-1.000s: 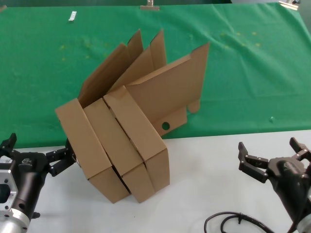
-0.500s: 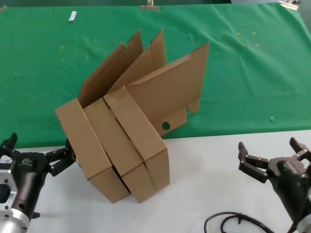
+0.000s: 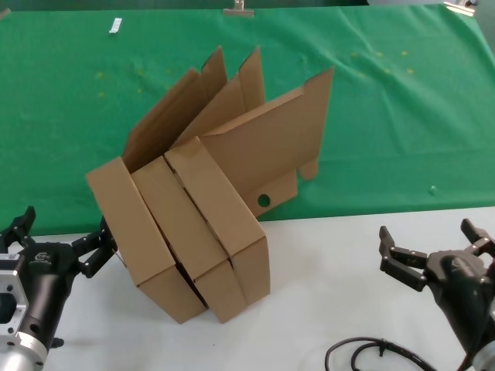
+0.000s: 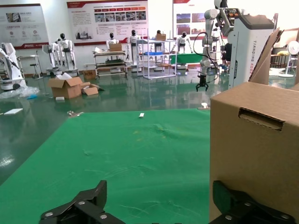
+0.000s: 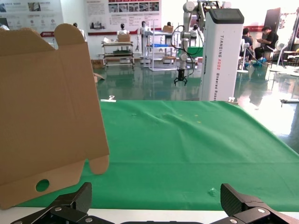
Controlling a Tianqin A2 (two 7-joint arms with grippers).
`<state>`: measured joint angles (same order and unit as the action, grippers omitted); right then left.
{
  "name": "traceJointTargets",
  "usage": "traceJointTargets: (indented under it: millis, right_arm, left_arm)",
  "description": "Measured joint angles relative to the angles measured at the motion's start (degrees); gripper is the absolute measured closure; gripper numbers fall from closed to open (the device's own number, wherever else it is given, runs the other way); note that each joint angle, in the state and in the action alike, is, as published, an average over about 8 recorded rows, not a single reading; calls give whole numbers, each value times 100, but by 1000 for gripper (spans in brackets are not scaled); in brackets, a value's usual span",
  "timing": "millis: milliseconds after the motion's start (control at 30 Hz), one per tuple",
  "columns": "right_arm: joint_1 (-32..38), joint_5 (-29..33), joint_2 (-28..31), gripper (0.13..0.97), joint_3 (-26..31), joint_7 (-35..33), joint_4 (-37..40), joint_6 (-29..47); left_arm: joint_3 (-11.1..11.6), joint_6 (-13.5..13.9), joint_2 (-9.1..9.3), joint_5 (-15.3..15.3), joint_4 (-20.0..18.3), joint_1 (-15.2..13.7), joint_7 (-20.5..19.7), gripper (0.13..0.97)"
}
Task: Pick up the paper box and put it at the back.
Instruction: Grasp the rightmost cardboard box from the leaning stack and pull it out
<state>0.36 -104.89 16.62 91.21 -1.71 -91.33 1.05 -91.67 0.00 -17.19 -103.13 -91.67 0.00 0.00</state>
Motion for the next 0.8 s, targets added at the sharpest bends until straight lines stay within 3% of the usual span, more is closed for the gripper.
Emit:
traceJointTargets:
  millis: [200, 467, 600, 800]
  right_arm:
    - [0, 0, 0, 129, 0, 0, 0, 0]
    - [0, 0, 0, 129, 0, 0, 0, 0]
    - [0, 0, 0, 129, 0, 0, 0, 0]
    - [0, 0, 0, 129, 0, 0, 0, 0]
  left_arm:
    - [0, 0, 0, 0, 0, 0, 0, 343]
    - [0, 0, 0, 0, 0, 0, 0, 541]
    - [0, 0, 0, 0, 0, 0, 0, 541]
    - [0, 0, 0, 0, 0, 0, 0, 691]
